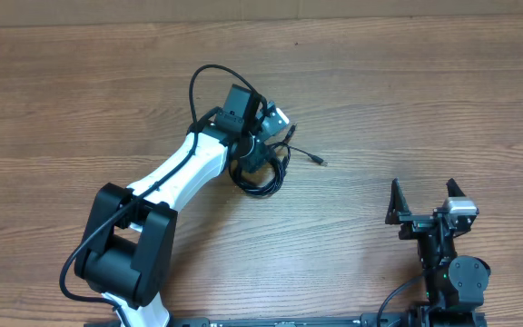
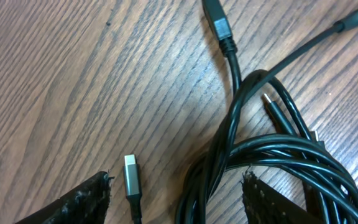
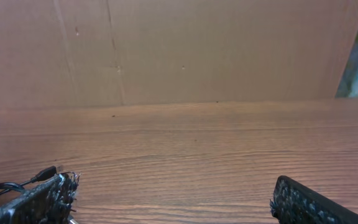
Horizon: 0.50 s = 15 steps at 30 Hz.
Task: Untangle cables
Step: 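Close the left gripper on the coil and lift it slightly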
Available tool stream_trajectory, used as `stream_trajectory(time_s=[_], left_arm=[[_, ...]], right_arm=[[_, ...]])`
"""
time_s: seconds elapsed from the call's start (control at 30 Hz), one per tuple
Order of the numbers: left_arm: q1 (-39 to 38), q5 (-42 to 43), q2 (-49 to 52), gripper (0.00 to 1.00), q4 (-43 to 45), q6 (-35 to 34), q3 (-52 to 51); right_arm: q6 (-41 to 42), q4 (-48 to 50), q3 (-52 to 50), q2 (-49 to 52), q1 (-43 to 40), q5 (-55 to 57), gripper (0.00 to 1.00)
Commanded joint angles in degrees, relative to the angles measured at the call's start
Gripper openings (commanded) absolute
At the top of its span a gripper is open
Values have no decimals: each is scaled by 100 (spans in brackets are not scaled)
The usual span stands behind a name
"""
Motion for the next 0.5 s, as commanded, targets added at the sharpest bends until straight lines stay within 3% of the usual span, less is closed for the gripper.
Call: stream_trajectory(time_s=[0.0, 0.37, 0.4, 0.47], left_arm=[[-7, 149, 57, 69, -7, 350, -118], [-7, 363, 592, 57, 20, 431, -140], [-7, 380, 654, 54, 22, 431, -140], [-7, 385, 765, 29, 48, 431, -140]], right_arm=[[-24, 35, -61, -57, -22, 59, 100], [-24, 35, -61, -57, -22, 61, 100], [-24, 35, -61, -57, -22, 59, 100], [-24, 35, -61, -55, -22, 59, 100]])
